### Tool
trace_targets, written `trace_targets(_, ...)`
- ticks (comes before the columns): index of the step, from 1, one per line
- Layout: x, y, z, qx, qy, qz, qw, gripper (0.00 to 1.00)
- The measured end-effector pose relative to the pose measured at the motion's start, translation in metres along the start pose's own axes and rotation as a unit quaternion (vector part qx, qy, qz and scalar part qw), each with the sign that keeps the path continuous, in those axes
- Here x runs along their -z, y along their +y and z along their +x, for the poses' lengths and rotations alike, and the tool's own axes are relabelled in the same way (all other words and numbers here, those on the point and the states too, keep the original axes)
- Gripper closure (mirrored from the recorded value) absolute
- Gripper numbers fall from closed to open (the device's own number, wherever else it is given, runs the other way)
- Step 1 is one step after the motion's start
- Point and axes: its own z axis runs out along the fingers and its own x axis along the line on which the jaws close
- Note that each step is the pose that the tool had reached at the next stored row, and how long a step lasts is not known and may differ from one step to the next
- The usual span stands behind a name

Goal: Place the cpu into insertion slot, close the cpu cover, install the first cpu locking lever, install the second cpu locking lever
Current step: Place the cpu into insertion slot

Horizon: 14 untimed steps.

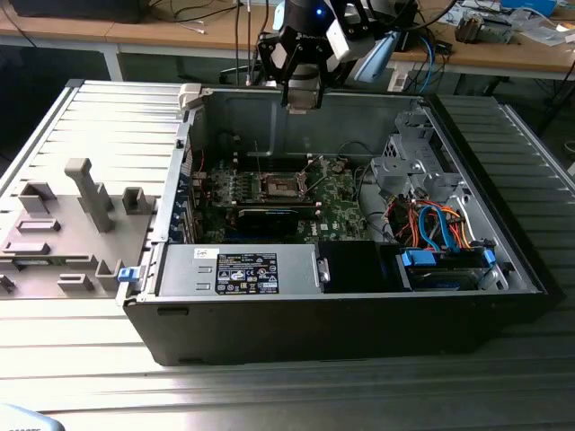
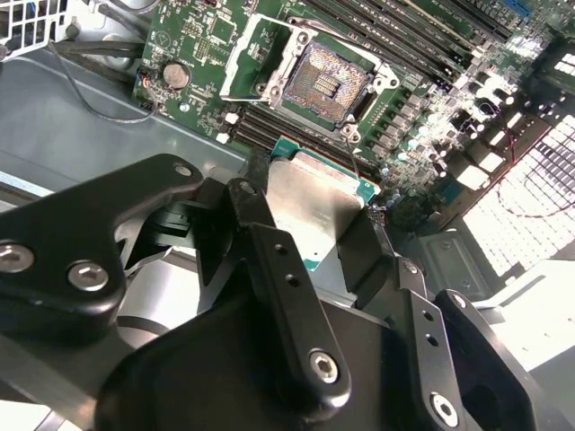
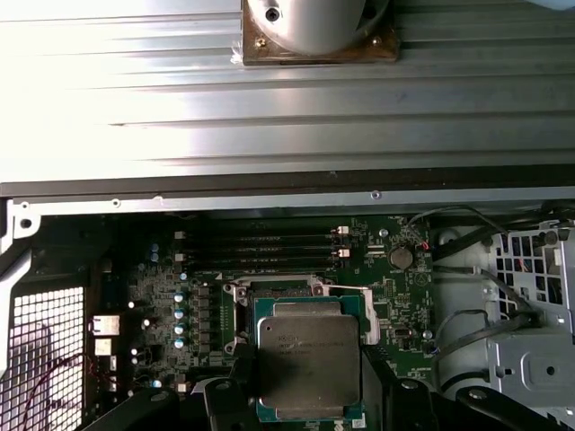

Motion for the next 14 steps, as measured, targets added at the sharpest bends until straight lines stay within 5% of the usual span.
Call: trace_targets(14,-0.0024,-0.0002,-0.0001,0.000,0.0000,0.0000,1.00000,0.45)
